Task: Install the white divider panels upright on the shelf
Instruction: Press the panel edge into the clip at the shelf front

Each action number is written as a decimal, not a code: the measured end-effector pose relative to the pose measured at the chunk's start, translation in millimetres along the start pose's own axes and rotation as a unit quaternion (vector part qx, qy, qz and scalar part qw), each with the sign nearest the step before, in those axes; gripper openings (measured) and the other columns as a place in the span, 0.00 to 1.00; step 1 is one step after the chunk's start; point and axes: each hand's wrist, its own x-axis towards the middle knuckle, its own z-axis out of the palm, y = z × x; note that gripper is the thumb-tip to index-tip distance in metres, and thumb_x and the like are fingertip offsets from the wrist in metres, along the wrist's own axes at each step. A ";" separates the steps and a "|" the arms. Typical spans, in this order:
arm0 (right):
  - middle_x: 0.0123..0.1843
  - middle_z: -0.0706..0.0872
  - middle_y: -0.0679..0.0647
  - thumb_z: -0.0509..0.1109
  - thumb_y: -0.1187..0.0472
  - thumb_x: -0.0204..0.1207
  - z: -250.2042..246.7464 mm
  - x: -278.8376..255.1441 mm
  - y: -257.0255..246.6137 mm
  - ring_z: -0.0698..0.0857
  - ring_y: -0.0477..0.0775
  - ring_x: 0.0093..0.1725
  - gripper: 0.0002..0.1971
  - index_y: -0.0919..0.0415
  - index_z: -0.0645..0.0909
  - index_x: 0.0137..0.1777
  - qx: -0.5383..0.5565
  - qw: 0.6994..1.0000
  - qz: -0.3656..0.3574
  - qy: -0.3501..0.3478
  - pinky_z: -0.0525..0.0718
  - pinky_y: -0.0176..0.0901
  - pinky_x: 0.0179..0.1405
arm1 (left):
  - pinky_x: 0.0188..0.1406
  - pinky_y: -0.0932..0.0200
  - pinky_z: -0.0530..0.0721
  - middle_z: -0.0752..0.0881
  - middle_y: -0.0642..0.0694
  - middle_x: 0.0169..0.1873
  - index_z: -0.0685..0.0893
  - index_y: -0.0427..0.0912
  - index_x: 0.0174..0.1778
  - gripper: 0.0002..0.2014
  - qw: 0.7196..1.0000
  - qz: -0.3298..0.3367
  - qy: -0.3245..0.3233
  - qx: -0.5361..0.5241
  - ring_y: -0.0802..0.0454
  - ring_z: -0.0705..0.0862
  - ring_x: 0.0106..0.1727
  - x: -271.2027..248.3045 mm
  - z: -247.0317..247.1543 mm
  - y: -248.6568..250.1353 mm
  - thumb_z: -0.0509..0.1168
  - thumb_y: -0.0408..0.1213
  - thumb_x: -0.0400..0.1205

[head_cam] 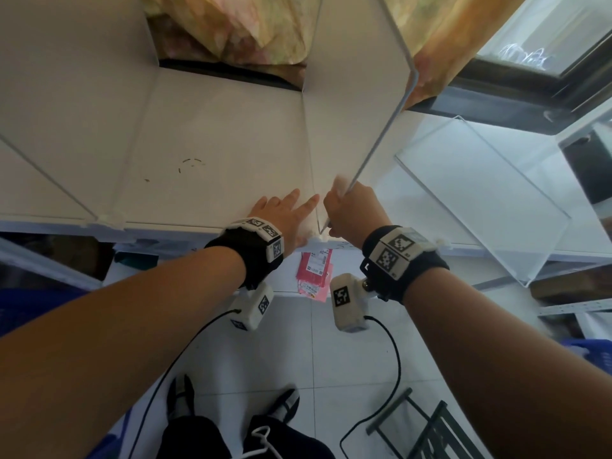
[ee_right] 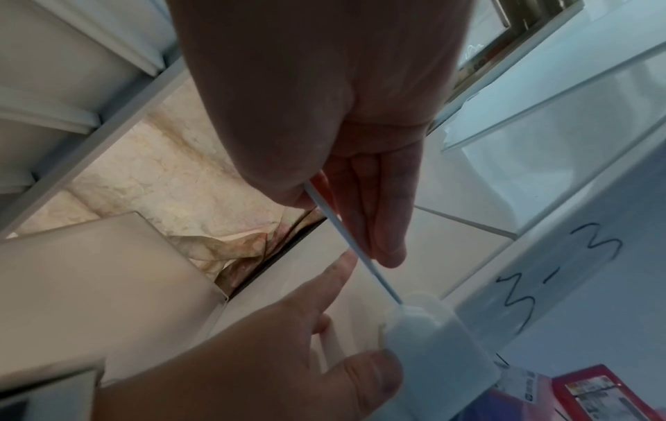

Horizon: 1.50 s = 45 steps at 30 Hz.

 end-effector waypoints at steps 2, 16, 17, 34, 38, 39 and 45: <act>0.47 0.87 0.66 0.56 0.56 0.80 -1.7 2.5 0.2 0.89 0.68 0.45 0.14 0.65 0.78 0.52 0.013 1.000 0.016 0.012 0.90 0.63 0.44 | 0.82 0.39 0.54 0.48 0.45 0.86 0.35 0.63 0.83 0.43 1.000 0.000 -0.004 0.006 0.38 0.60 0.82 -0.2 -1.5 -1.1 0.59 0.59 0.82; 0.47 0.88 0.67 0.55 0.59 0.82 7.5 -1.8 2.3 0.89 0.69 0.46 0.13 0.67 0.77 0.54 0.027 0.999 0.012 0.019 0.89 0.65 0.46 | 0.80 0.41 0.60 0.53 0.41 0.85 0.38 0.65 0.83 0.40 1.000 0.000 0.000 -0.003 0.35 0.63 0.80 -1.9 0.2 -3.6 0.58 0.60 0.82; 0.47 0.88 0.67 0.55 0.59 0.82 7.8 -1.9 1.8 0.89 0.69 0.46 0.14 0.67 0.77 0.54 0.027 0.999 0.011 0.019 0.89 0.65 0.46 | 0.80 0.41 0.59 0.53 0.41 0.85 0.38 0.65 0.83 0.41 1.000 -0.003 -0.001 -0.004 0.35 0.62 0.81 -1.7 -0.5 -3.8 0.58 0.60 0.82; 0.46 0.87 0.65 0.55 0.59 0.83 9.7 1.1 -5.7 0.89 0.67 0.45 0.13 0.66 0.77 0.55 0.033 0.999 -0.004 0.011 0.89 0.64 0.46 | 0.64 0.44 0.78 0.71 0.45 0.73 0.45 0.62 0.84 0.48 1.000 -0.018 0.001 -0.024 0.40 0.77 0.67 -0.2 -10.0 -4.3 0.70 0.58 0.76; 0.45 0.85 0.61 0.55 0.59 0.83 12.5 2.3 -8.6 0.88 0.66 0.46 0.13 0.65 0.77 0.56 0.025 1.000 -0.003 0.006 0.88 0.63 0.47 | 0.60 0.44 0.80 0.74 0.46 0.69 0.47 0.60 0.84 0.47 0.999 -0.032 0.008 -0.018 0.41 0.80 0.63 -2.8 -13.1 -2.8 0.70 0.59 0.75; 0.44 0.84 0.60 0.55 0.59 0.83 12.1 3.1 -8.5 0.88 0.66 0.46 0.12 0.64 0.77 0.55 0.026 1.000 -0.005 0.010 0.88 0.63 0.46 | 0.60 0.45 0.80 0.74 0.46 0.69 0.46 0.61 0.84 0.47 0.999 -0.031 0.008 -0.014 0.41 0.80 0.62 -3.5 -13.8 -2.6 0.69 0.60 0.76; 0.40 0.83 0.56 0.54 0.57 0.83 7.9 -1.7 -3.7 0.88 0.68 0.47 0.13 0.63 0.77 0.53 0.025 0.999 0.028 0.013 0.88 0.63 0.47 | 0.53 0.47 0.80 0.75 0.44 0.65 0.42 0.66 0.83 0.45 1.000 -0.009 0.001 0.009 0.42 0.81 0.56 -2.4 -15.0 -1.8 0.66 0.60 0.78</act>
